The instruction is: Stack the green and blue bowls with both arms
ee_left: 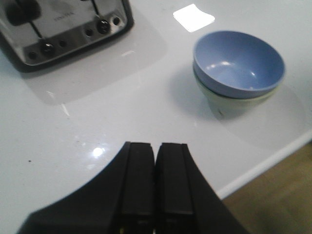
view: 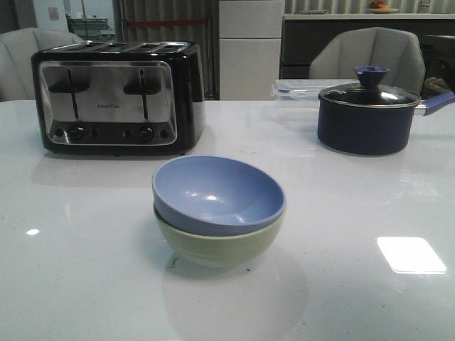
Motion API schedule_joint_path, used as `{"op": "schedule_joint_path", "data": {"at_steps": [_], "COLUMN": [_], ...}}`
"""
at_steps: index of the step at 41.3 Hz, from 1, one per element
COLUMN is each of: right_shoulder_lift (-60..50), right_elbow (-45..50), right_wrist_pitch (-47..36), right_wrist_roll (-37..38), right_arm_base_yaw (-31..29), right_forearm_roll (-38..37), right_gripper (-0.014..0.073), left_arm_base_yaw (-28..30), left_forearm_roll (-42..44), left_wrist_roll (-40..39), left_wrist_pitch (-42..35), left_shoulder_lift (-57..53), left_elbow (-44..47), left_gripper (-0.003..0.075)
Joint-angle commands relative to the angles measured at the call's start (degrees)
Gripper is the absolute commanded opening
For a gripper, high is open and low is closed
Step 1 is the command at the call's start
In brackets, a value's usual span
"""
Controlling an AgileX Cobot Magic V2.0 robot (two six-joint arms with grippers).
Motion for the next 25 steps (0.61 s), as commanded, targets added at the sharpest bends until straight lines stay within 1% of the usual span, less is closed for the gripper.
{"op": "schedule_joint_path", "data": {"at_steps": [1, 5, 10, 13, 16, 23, 25], "right_shoulder_lift": [-0.28, -0.28, -0.28, -0.28, -0.28, -0.28, -0.28], "right_elbow": [-1.63, -1.63, -1.63, -1.63, -1.63, -1.63, -1.63], "right_wrist_pitch": [-3.19, -3.19, -3.19, -3.19, -3.19, -3.19, -3.19], "right_wrist_roll": [-0.6, -0.6, -0.6, -0.6, -0.6, -0.6, -0.6], "right_arm_base_yaw": [-0.05, -0.05, -0.05, -0.05, -0.05, -0.05, -0.05], "right_forearm_roll": [-0.01, -0.01, -0.01, -0.01, -0.01, -0.01, -0.01], "right_gripper": [0.0057, 0.0057, 0.0057, 0.0057, 0.0057, 0.0057, 0.0057], "left_arm_base_yaw": [4.27, 9.92, 16.29, 19.61, 21.68, 24.18, 24.78], "left_forearm_roll": [0.39, 0.39, -1.66, -3.43, -4.64, -4.87, -4.87], "left_wrist_roll": [-0.04, -0.04, -0.04, -0.04, -0.04, -0.04, -0.04], "left_wrist_pitch": [-10.44, -20.94, -29.5, -32.44, -34.71, -42.33, -41.37], "left_shoulder_lift": [-4.89, -11.12, -18.95, -22.41, -24.94, -27.34, -28.11], "left_elbow": [3.29, 10.88, 19.7, 23.92, 26.87, 31.76, 31.64], "left_gripper": [0.0093, 0.0093, 0.0093, 0.0093, 0.0093, 0.0093, 0.0093]}}
